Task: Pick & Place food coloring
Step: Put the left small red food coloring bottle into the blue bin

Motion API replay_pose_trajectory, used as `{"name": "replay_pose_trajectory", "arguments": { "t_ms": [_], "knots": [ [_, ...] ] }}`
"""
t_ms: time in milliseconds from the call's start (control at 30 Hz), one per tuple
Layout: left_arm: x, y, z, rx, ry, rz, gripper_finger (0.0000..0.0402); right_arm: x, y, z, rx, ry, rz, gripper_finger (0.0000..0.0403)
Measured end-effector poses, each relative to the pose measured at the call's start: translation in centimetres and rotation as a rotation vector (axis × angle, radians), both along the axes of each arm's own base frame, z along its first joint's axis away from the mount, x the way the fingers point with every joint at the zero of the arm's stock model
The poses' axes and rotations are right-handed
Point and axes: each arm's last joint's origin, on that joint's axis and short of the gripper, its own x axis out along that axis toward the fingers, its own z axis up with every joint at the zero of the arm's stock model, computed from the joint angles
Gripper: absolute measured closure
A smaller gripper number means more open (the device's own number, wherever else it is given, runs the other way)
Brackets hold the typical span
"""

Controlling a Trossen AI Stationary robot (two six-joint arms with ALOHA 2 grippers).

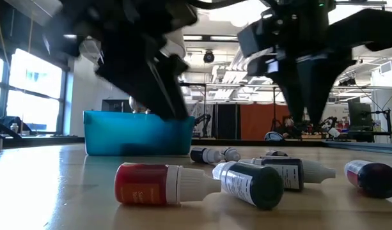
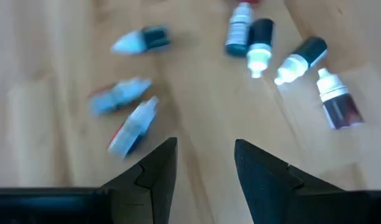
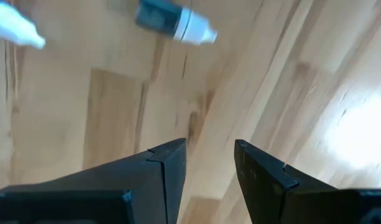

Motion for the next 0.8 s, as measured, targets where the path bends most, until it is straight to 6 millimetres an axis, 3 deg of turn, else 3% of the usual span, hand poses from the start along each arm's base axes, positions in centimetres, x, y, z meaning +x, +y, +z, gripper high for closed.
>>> {"name": "replay_pose_trajectory", "arguments": {
  "t_ms": [100, 233, 467, 667, 800],
  "knots": [
    [0.2, 0.1, -1.4, 0.124, 0.015, -0.023, 0.0244, -0.8, 0.6, 0.1, -0.043, 0.041, -0.003, 0.0274],
    [0.8, 0.5, -1.6, 0.201, -0.029, 0.008, 0.0244, -2.0, 1.4, 0.2, -0.079, 0.119, 0.003, 0.0274],
    [1.4, 1.4, -1.2, 0.190, -0.051, -0.015, 0.0244, -4.9, 1.9, 2.2, -0.260, 0.199, -0.064, 0.0274],
    [1.9, 2.5, -1.5, 0.129, -0.038, -0.027, 0.0244, -7.8, 1.7, 4.7, -0.263, -0.024, -0.103, 0.0274],
    [2.6, 3.1, -1.9, 0.083, -0.062, -0.035, 0.0244, -10.4, 0.6, 4.6, -0.218, -0.253, -0.143, 0.0274]
  ]
}}
